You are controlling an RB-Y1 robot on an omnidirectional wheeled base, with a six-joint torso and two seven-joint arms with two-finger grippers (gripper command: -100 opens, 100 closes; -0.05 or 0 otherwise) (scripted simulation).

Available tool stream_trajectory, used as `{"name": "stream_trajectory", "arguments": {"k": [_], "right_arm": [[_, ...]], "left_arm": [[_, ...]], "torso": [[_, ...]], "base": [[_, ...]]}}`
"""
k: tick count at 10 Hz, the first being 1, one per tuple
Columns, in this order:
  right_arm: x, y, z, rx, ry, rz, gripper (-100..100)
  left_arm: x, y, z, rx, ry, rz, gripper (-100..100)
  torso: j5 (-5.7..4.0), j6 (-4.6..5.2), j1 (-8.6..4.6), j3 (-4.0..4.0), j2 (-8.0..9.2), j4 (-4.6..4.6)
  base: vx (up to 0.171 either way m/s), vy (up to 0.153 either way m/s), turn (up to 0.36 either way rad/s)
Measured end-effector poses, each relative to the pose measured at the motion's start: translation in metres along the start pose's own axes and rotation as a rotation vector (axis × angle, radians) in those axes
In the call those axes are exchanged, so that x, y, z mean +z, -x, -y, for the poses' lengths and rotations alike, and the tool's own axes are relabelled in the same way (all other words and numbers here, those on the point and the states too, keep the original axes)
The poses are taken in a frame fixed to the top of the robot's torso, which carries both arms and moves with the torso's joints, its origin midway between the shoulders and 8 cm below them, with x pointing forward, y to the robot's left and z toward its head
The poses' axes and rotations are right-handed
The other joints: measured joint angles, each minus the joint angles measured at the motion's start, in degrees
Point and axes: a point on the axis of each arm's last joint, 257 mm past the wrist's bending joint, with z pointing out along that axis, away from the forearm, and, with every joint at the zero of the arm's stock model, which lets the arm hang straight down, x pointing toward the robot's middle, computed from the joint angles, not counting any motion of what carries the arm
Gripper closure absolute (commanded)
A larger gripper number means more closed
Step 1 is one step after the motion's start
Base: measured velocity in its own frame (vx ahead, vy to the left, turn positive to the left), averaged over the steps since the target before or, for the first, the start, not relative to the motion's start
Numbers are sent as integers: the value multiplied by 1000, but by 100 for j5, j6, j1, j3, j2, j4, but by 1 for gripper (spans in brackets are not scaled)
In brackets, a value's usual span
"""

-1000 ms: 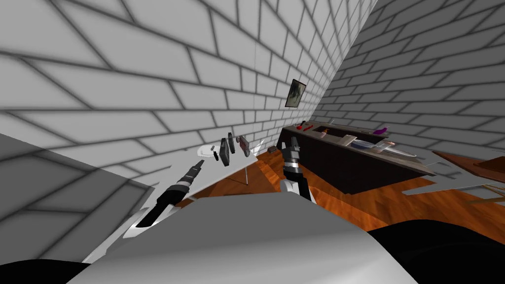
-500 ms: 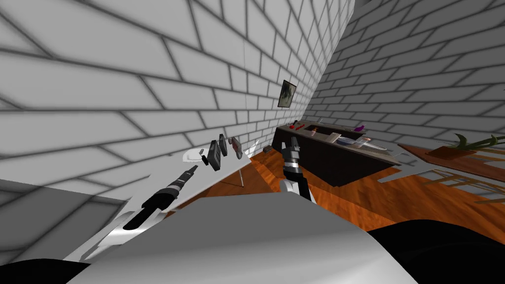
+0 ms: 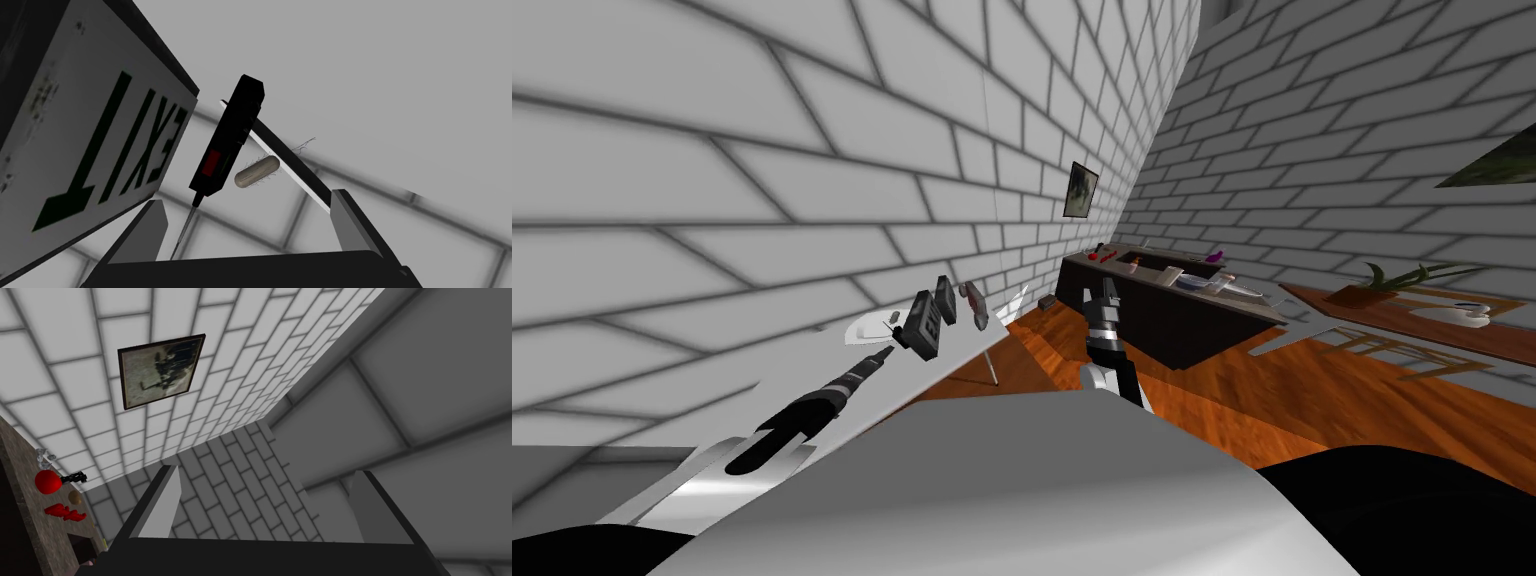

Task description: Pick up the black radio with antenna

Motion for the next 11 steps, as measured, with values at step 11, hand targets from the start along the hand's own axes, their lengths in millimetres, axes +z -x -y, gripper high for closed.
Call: {"name": "stream_trajectory", "arguments": {"k": [11], "right_arm": [[0,0,0,0,0,0,0]], "left_arm": [[-9,77,-114,251,320,0,-100]], "torso": [[1,-2,4,7,13,3]], "base": [[57,-74,-106]]}}
